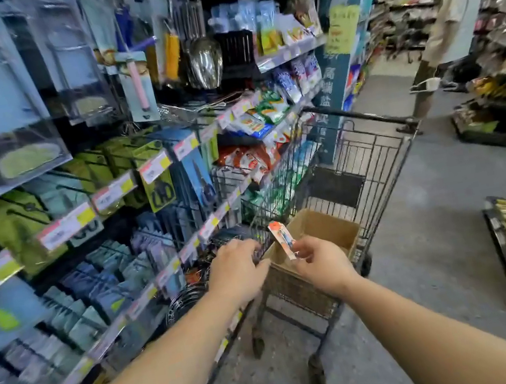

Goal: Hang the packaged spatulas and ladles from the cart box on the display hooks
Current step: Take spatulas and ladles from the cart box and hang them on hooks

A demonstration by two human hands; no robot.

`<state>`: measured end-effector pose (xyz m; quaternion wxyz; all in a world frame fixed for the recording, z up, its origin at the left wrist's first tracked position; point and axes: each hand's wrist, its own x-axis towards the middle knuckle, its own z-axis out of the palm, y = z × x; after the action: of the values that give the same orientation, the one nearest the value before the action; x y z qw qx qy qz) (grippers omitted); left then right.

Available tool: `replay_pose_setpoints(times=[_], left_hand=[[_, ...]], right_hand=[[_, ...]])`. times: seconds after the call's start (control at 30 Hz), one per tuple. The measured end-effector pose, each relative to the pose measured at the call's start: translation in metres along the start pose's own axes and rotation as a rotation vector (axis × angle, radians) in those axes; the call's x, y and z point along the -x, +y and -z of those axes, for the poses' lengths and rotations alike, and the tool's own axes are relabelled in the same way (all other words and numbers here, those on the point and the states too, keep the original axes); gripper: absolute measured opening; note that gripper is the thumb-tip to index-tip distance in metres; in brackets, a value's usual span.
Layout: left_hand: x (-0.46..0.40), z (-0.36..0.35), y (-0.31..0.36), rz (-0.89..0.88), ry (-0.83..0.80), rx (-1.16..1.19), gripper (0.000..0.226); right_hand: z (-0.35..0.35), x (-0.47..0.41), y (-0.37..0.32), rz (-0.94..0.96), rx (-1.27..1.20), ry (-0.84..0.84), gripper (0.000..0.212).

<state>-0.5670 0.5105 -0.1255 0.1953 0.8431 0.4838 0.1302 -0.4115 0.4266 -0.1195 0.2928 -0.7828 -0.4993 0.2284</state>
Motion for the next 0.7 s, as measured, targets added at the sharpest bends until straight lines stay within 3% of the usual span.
replay_pose_setpoints(times=[0.4, 0.7], left_hand=[[-0.181, -0.086, -0.040, 0.097, -0.238, 0.032, 0.045], [-0.223, -0.159, -0.058, 0.294, -0.317, 0.119, 0.048]], right_hand=[[0.013, -0.185, 0.092, -0.316, 0.075, -0.098, 0.030], [-0.043, -0.272, 0.167, -0.482, 0.077, -0.408, 0.020]])
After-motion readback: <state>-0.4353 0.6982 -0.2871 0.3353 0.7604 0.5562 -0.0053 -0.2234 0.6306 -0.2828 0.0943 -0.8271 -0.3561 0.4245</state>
